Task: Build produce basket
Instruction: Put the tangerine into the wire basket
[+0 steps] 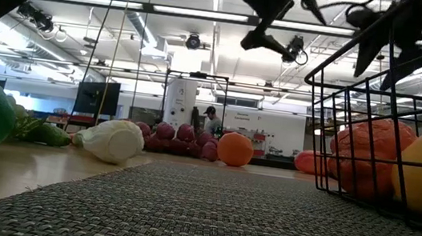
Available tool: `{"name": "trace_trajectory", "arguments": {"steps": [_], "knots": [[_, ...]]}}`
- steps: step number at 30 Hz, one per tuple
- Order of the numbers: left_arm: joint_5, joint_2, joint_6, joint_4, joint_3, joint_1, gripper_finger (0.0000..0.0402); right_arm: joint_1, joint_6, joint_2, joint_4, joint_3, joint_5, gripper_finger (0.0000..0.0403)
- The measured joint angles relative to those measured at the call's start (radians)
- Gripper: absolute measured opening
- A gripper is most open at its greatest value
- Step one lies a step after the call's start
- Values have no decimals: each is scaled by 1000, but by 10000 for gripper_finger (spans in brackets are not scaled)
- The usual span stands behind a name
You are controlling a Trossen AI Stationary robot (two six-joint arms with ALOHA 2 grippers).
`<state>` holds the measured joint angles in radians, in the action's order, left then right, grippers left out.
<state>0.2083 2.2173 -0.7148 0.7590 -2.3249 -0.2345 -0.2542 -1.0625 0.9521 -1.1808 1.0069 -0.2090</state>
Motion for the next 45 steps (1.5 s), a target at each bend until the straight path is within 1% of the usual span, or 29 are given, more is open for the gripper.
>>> {"name": "trace_trajectory", "arguments": {"steps": [4,7,10,14,18,20,23,26,30,34,36,40,45], "knots": [[31,0,56,58,0,-56,396,-168,123,55,58,0,91,299],[116,0,99,113,0,-112,396,-261,194,111,96,0,155,299],[190,0,149,191,0,-165,396,-329,256,179,100,0,159,299],[208,-3,227,306,0,-213,396,-389,299,274,95,0,172,298],[207,-13,304,376,0,-226,396,-421,307,358,94,0,180,293],[190,-20,332,398,0,-222,396,-433,317,389,102,0,191,290],[160,-28,361,429,0,-212,396,-438,374,423,130,0,202,289],[134,-36,386,443,0,-199,396,-437,409,449,161,0,205,295],[102,-42,406,451,0,-187,396,-441,429,466,148,0,207,315],[75,-42,408,454,0,-183,396,-449,459,470,137,-7,203,347],[52,-42,389,458,0,-179,396,-449,465,471,141,-25,204,365],[44,-42,359,458,0,-160,396,-449,479,470,169,-79,234,394],[46,-42,353,458,0,-131,396,-449,480,471,247,-121,253,395]]}}
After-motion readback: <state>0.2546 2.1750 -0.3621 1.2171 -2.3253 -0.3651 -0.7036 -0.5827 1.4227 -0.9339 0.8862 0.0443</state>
